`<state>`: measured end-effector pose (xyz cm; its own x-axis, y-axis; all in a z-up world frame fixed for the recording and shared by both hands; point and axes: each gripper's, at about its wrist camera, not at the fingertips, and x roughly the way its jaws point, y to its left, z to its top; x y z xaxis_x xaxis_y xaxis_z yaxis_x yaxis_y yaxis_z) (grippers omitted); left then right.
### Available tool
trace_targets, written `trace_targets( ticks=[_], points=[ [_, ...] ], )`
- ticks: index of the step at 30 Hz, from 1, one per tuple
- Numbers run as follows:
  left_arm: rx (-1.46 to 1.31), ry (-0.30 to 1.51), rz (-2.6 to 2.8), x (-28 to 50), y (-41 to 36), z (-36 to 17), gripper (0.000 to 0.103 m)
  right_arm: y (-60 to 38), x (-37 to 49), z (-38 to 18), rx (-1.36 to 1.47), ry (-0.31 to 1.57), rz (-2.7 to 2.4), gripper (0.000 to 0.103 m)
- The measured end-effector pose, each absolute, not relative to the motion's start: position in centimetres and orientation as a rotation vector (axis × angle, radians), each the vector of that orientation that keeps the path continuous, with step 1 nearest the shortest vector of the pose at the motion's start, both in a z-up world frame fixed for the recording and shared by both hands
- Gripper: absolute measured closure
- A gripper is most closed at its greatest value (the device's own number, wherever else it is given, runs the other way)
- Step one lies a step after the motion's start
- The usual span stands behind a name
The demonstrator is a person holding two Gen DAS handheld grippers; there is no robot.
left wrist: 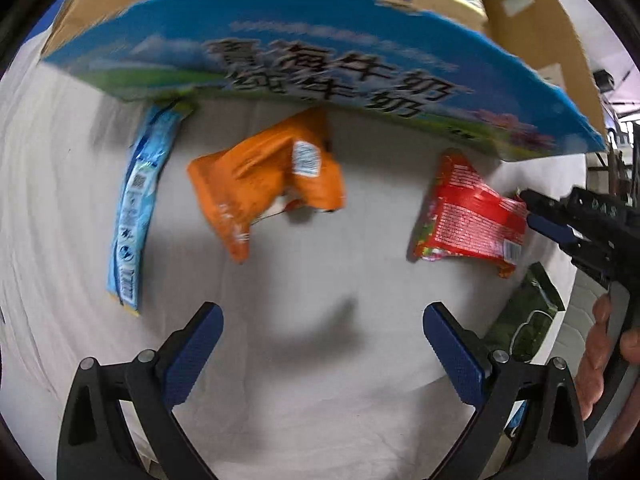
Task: Organize soft objects
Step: 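Grasp the green snack bag with the right gripper while the left gripper grasps the red bag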
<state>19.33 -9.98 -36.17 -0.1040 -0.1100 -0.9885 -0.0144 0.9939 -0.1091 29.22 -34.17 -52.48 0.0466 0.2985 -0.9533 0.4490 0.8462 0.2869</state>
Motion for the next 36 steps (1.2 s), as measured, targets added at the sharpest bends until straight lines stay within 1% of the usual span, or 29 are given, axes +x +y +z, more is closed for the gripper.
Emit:
trace_targets(
  ticks=[5, 10, 11, 13, 15, 16, 17, 19, 20, 22, 23, 24, 25, 27, 29, 32, 33, 34, 35, 36],
  points=[
    [-0.122, 1.682, -0.078, 18.9, -8.6, -36.4, 0.000, -30.4, 27.5, -52.3, 0.568, 1.596, -0.014, 0.073],
    [-0.161, 1.686, -0.067, 18.1, -7.3, -36.9, 0.000, -24.7, 23.3, -52.9, 0.496, 1.761, 0.189, 0.073],
    [-0.176, 1.690, -0.067, 18.2, -7.4, -37.2, 0.000, -24.4, 22.7, -52.7, 0.482, 1.767, 0.181, 0.073],
    [-0.209, 1.705, -0.076, 18.6, -8.0, -37.9, 0.000, -24.7, 21.7, -51.0, 0.454, 1.703, 0.150, 0.073],
    [-0.232, 1.724, -0.091, 19.1, -8.5, -38.8, 0.000, -25.8, 21.2, -49.4, 0.445, 1.657, 0.093, 0.070],
    [-0.232, 1.731, -0.091, 19.3, -9.0, -39.0, 0.000, -26.7, 20.8, -48.6, 0.450, 1.632, 0.063, 0.062],
    [-0.234, 1.745, -0.096, 19.7, -9.6, -39.6, 0.000, -27.9, 20.3, -47.5, 0.462, 1.602, 0.026, 0.047],
    [-0.236, 1.783, -0.097, 20.1, -10.7, -40.8, 0.000, -30.5, 19.9, -46.1, 0.484, 1.542, -0.050, 0.028],
    [-0.234, 1.797, -0.097, 20.3, -11.1, -41.4, 0.000, -31.0, 19.5, -45.6, 0.487, 1.523, -0.079, 0.026],
    [-0.198, 1.806, -0.085, 20.6, -11.8, -42.4, 0.000, -31.7, 19.1, -45.6, 0.478, 1.526, -0.144, 0.026],
    [-0.164, 1.803, -0.082, 20.7, -12.0, -42.9, 0.003, -31.7, 18.7, -45.7, 0.480, 1.537, -0.166, 0.026],
    [-0.124, 1.792, -0.090, 20.6, -12.2, -43.2, 0.008, -32.1, 18.4, -46.2, 0.491, 1.548, -0.192, 0.026],
    [-0.098, 1.785, -0.096, 20.4, -12.3, -43.3, 0.023, -32.8, 17.9, -46.5, 0.497, 1.559, -0.210, 0.026],
    [-0.024, 1.750, -0.130, 19.6, -12.2, -43.1, 0.030, -33.5, 17.5, -47.3, 0.511, 1.586, -0.234, 0.026],
    [0.026, 1.732, -0.158, 18.7, -11.8, -42.8, 0.046, -34.5, 17.0, -48.6, 0.525, 1.605, -0.240, 0.026],
    [0.086, 1.731, -0.187, 16.8, -10.2, -42.8, 0.050, -33.7, 17.6, -50.4, 0.546, 1.632, -0.234, 0.027],
    [0.111, 1.727, -0.193, 16.2, -9.5, -42.7, 0.050, -33.6, 17.6, -51.0, 0.552, 1.652, -0.238, 0.030],
    [0.138, 1.725, -0.193, 15.3, -8.7, -42.7, 0.050, -32.6, 18.0, -51.9, 0.561, 1.664, -0.229, 0.042],
    [0.153, 1.725, -0.199, 14.7, -8.0, -42.7, 0.050, -32.1, 18.0, -52.5, 0.564, 1.687, -0.215, 0.053],
    [0.163, 1.727, -0.207, 14.0, -7.1, -42.8, 0.050, -31.5, 17.7, -52.7, 0.545, 1.710, -0.203, 0.053]
  ],
)
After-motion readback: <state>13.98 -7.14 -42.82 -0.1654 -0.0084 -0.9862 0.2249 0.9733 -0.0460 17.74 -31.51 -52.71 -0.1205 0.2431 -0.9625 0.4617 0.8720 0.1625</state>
